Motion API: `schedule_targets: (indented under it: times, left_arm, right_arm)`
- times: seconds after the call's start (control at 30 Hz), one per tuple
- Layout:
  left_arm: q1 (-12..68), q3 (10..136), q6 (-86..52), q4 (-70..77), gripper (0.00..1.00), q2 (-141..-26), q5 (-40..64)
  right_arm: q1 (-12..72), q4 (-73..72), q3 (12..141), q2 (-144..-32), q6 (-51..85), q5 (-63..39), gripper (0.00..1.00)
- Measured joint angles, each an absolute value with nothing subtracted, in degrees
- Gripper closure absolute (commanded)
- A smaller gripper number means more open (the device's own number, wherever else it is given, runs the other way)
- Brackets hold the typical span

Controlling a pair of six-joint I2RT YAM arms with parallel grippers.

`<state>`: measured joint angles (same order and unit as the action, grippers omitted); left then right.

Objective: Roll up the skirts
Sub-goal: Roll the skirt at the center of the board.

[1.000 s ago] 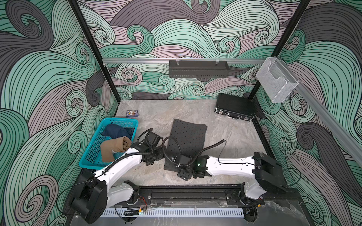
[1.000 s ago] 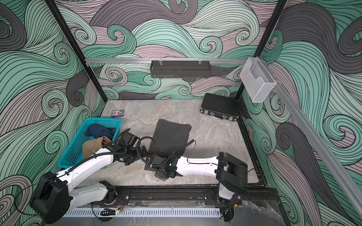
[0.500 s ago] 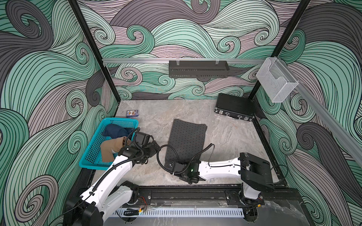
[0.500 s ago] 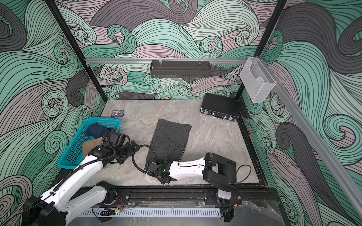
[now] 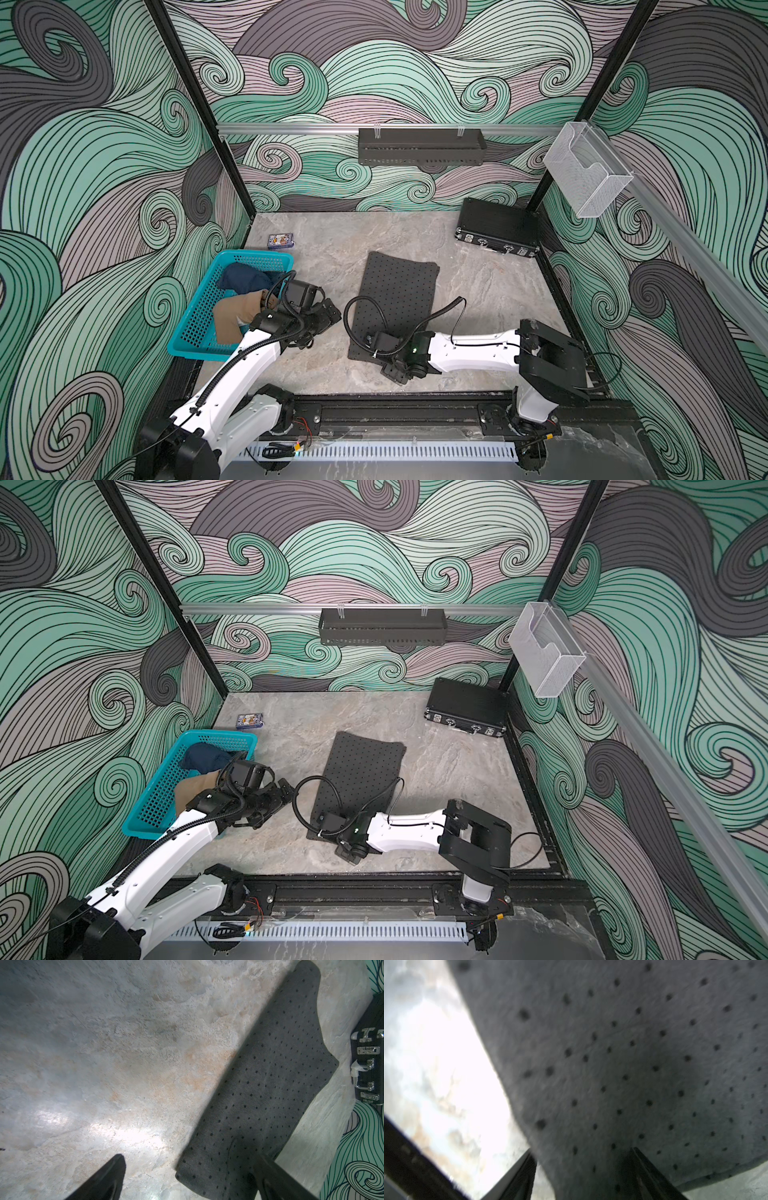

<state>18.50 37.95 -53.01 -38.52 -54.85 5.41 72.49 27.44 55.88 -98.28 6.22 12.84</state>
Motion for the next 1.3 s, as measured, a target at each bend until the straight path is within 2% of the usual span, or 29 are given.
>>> schedule_targets:
  times: [0.13,0.2,0.23,0.4,0.6,0.77,1.13,1.3]
  left_arm:
    - [18.4,37.9,-52.9,-38.6,0.03,-54.8,5.8]
    - [18.1,37.9,-52.5,-38.5,0.03,-54.9,6.4]
    - [18.0,37.9,-52.3,-38.6,0.03,-54.9,6.7]
    - [16.9,37.9,-51.9,-38.5,0.03,-54.8,8.0]
    - [14.3,37.6,-52.0,-39.0,0.03,-53.8,7.7]
    - [13.5,37.6,-51.5,-39.9,0.03,-53.8,7.7]
    - [14.0,43.7,-47.0,-45.1,0.07,-58.5,13.2]
    - [17.4,42.2,-48.9,-45.2,0.06,-59.6,16.1]
  right_arm:
    - [72.3,28.1,55.9,-98.4,6.3,11.4,0.25]
    - [72.1,28.1,55.9,-98.5,6.5,11.2,0.29]
    - [72.1,28.1,56.0,-98.7,6.7,11.1,0.34]
    - [72.0,27.9,58.7,-101.8,8.1,12.9,0.69]
    - [71.9,26.2,59.4,-103.3,10.3,15.7,1.00]
    - [69.5,26.4,59.8,-102.7,12.8,9.8,1.00]
    - [52.3,18.9,59.6,-102.3,32.9,-31.8,1.00]
    - [46.5,12.5,59.2,-104.5,40.9,-42.3,1.00]
